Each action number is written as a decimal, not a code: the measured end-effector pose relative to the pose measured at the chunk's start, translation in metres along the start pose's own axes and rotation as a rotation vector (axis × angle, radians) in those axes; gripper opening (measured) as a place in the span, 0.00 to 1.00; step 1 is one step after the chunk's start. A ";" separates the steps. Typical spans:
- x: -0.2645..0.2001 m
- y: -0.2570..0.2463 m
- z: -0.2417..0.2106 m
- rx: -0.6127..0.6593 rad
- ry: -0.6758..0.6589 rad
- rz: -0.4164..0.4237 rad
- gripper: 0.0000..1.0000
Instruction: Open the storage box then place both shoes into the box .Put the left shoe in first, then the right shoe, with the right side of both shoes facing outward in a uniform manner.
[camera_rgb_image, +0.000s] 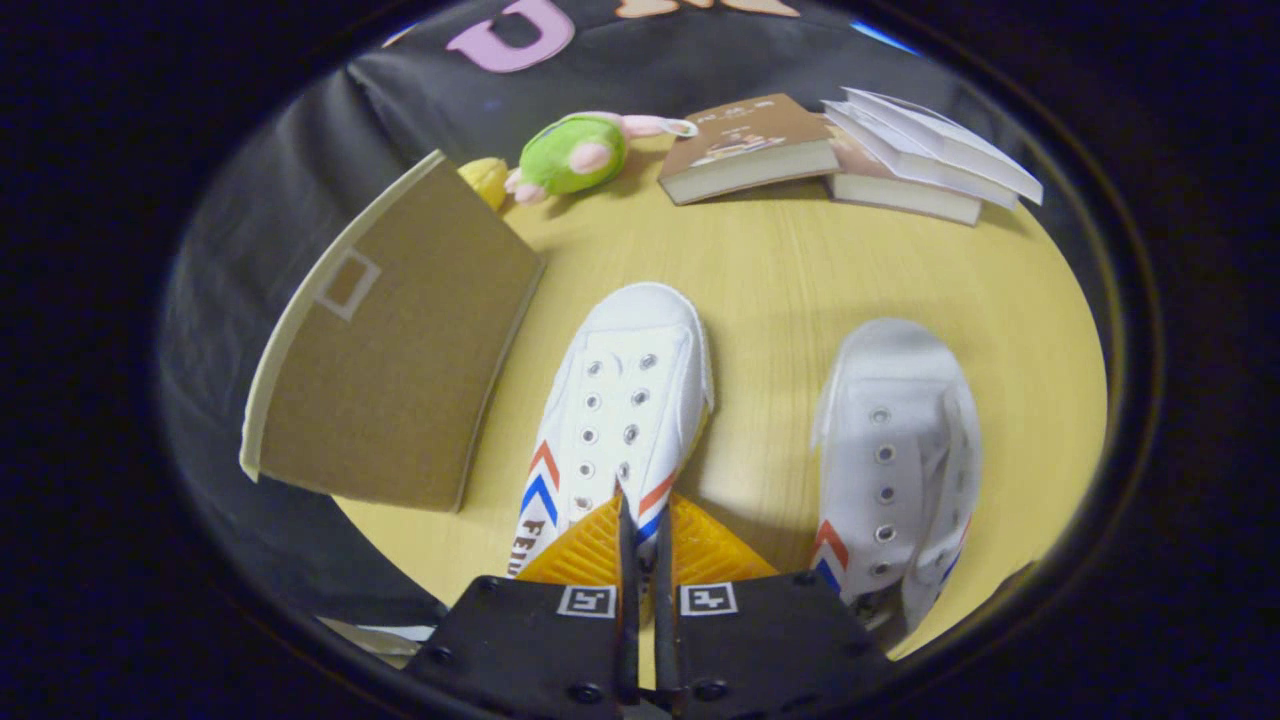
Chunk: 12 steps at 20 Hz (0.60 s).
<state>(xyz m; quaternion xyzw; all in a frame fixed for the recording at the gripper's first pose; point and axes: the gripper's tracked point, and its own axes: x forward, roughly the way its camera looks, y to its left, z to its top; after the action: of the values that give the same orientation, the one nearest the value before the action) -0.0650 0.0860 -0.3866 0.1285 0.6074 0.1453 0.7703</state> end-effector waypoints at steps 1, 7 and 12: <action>-0.003 0.002 0.000 0.010 0.007 -0.010 0.04; -0.024 0.019 0.018 0.121 -0.013 0.033 0.04; -0.064 0.043 0.063 0.181 -0.082 0.082 0.04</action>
<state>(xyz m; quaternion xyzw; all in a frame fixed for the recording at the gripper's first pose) -0.0211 0.0997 -0.2989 0.2279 0.5804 0.1157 0.7732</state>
